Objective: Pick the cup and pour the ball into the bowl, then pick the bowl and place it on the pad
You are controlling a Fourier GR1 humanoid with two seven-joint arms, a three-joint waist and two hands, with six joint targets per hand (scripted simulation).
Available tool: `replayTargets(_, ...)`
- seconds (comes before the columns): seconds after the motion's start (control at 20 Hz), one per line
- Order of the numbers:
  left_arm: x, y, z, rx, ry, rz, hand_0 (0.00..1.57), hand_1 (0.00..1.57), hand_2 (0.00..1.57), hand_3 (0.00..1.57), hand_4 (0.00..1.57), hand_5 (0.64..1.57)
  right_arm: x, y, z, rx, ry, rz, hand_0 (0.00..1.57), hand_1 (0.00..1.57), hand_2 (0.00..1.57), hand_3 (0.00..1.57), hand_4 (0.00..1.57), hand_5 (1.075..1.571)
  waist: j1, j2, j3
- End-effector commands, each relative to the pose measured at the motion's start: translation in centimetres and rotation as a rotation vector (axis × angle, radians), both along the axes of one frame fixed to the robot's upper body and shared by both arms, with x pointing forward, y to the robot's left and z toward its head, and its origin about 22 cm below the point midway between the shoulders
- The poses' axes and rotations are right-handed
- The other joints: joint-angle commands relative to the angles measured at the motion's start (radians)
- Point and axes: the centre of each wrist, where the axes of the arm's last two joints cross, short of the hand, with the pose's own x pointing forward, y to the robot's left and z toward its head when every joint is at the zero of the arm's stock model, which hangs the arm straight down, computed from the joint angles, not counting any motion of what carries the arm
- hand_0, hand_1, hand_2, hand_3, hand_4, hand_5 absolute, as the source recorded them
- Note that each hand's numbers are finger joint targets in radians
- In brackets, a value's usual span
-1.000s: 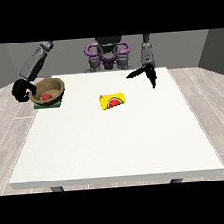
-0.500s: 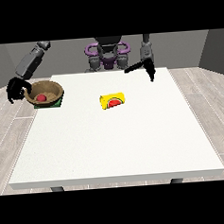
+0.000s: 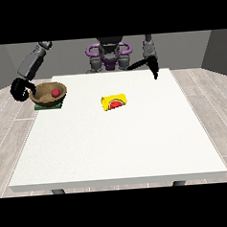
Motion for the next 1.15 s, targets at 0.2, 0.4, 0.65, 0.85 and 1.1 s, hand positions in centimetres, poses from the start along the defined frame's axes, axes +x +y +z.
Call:
replayTargets(0.2,-1.3,0.4,0.6,0.005,-0.048,-0.009,0.00,0.00,0.00,0.00,0.00,1.565,-2.8,-3.7,2.7,-0.128,0.075,-0.168,1.57,1.57,1.49,1.15,0.00,1.554,0.013,0.045,0.0009)
replayTargets(0.4,-1.1,0.8,3.3,-0.016,-0.092,0.006,0.00,0.00,0.00,0.00,0.00,1.565,-1.8,-3.7,5.2,-0.195,0.054,-0.141,0.18,0.18,0.47,0.43,0.00,1.489,-0.005,0.082,0.0007)
replayTargets(0.65,-2.9,0.1,1.0,-0.007,-0.066,0.018,0.00,0.00,0.00,0.00,0.00,1.566,-2.4,-4.5,6.4,-0.188,0.065,-0.144,0.00,0.00,0.37,0.21,0.00,1.481,-0.019,0.038,0.0003)
replayTargets(0.85,-3.2,-0.1,1.1,-0.033,-0.030,0.015,0.00,0.00,0.00,0.00,0.00,1.569,-1.9,-3.7,5.1,-0.191,0.076,-0.129,0.00,0.00,0.33,0.24,0.00,1.495,-0.030,0.005,0.0001)
replayTargets(1.1,-1.9,0.2,-1.8,-0.050,0.051,0.047,0.00,0.00,0.00,0.00,0.00,1.569,-3.1,-6.1,12.6,-0.156,0.018,-0.031,0.00,0.00,0.19,0.29,0.00,1.503,-0.073,-0.064,-0.0017)
